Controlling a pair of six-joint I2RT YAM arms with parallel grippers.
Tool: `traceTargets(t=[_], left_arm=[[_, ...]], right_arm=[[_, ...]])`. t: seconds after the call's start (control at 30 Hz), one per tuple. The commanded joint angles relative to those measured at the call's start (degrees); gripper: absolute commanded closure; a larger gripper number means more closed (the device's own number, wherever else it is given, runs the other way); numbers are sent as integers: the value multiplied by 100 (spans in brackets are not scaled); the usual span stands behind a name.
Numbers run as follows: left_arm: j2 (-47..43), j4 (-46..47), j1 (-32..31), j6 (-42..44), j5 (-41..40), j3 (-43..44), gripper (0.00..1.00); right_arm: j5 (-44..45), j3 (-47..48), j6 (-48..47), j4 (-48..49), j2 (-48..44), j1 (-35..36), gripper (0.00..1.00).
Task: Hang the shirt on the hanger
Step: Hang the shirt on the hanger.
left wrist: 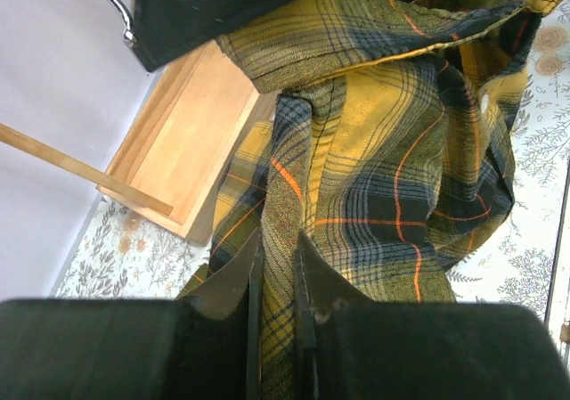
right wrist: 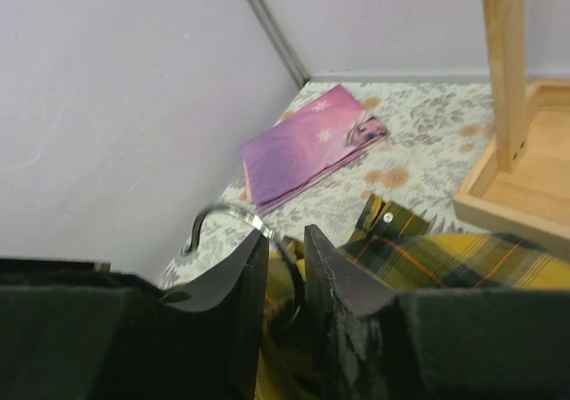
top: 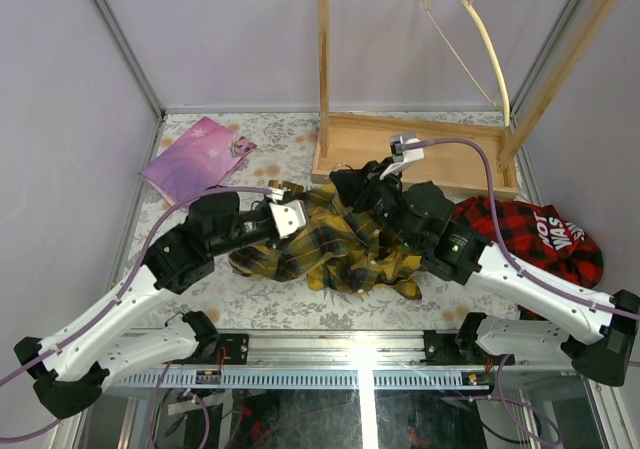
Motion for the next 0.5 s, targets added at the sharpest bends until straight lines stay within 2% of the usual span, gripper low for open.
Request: traceTargets(t=[0.0,0.13,0.27,0.3,0.33,0.37,0.47], left_arm=[[-133,561,-10,-98,85,140,100],[-162,561,-9,-103,55,96,100],[-230,561,-10,-134,34,57,99],[-249,561,-15,-165,7,44,93],[-274,561,-14,-220,-25,39,81],[-304,585,-8,-294,-64,31,64],[-470,802,-8,-777,-210,-61,21]], right_arm=[[778,621,-452,494,198,-70,70],[778,810,-556,482,319,-67,68],[778,782,-670,529,315,-65,85],[778,810,-759,530,306,-68,93],[779,866,-881,516,302,-63,98],[778,949,-1047,479,302,-68,100],[697,1203,-1520,316,274,-68,100]])
